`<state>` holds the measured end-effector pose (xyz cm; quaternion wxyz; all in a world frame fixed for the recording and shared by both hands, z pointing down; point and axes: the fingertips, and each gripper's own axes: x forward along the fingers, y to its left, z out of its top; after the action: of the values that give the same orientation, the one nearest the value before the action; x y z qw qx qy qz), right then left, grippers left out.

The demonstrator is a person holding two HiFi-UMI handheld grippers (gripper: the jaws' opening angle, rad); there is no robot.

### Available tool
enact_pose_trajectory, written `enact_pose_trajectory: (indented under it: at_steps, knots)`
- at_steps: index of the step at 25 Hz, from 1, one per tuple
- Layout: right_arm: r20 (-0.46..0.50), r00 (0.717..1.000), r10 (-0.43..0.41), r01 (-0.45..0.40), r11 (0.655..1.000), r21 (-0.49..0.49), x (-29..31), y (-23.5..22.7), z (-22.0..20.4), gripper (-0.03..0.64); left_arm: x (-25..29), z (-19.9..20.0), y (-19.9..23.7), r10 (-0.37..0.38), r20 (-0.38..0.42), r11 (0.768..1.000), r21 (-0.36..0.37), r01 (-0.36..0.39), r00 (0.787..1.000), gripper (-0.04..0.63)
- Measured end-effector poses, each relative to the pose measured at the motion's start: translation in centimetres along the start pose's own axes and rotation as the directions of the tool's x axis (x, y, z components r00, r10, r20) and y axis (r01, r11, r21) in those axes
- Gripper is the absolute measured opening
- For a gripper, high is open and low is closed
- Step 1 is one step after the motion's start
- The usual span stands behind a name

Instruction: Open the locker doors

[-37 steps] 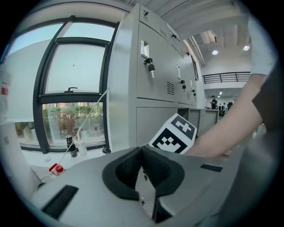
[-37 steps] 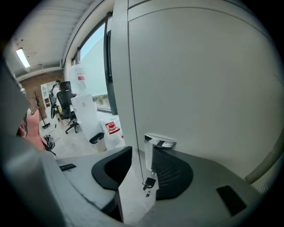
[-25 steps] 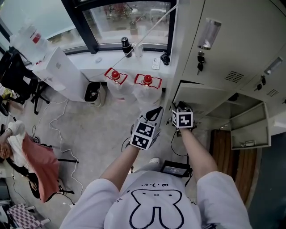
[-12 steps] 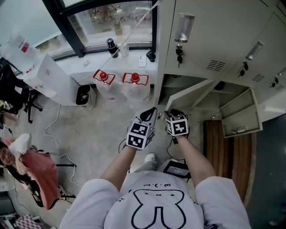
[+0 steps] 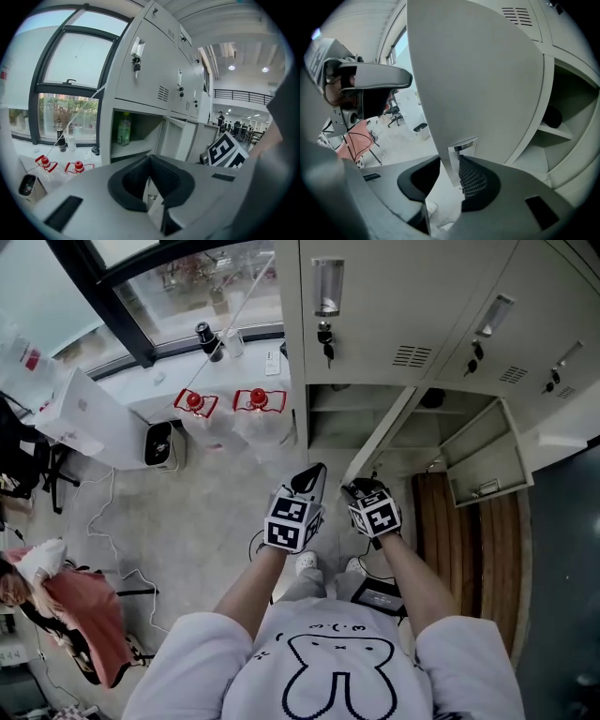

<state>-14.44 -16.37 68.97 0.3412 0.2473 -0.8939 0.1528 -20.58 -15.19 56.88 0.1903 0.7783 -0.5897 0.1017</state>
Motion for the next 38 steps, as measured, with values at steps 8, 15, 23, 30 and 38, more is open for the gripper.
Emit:
enact_pose_trajectory:
  at_steps: [8, 15, 23, 30, 38]
  knots:
    - [-0.057, 0.998, -0.008, 0.002, 0.995, -0.095, -3.8, -2.0, -3.6, 0.107, 1.5, 0.2, -4.6, -0.044, -0.008, 0.999, 0.012, 0.044, 0.999, 0.000]
    - [-0.115, 0.993, -0.039, 0.032, 0.997, -0.069, -6.8, -4.6, -6.6, 0.089, 2.8, 1.1, -8.8, -0.097, -0.012, 0.994, 0.050, 0.097, 0.995, 0.000]
    - [-0.113, 0.993, -0.031, 0.037, 0.998, 0.050, -10.4, -7.4, -7.9, 0.064, 4.5, 3.7, -11.8, -0.142, 0.017, 0.986, 0.091, 0.140, 0.990, 0.000]
    - [-0.061, 0.997, -0.051, 0.052, 0.998, 0.020, -15.3, -9.9, -5.8, 0.061, 5.5, 8.2, -13.9, -0.204, 0.060, 0.970, 0.150, 0.193, 0.977, 0.000]
    - [0.146, 0.979, -0.140, 0.142, 0.990, -0.004, -23.1, -13.4, 2.9, 0.014, 5.7, 15.2, -17.9, -0.319, 0.124, 0.926, 0.251, 0.282, 0.940, 0.000]
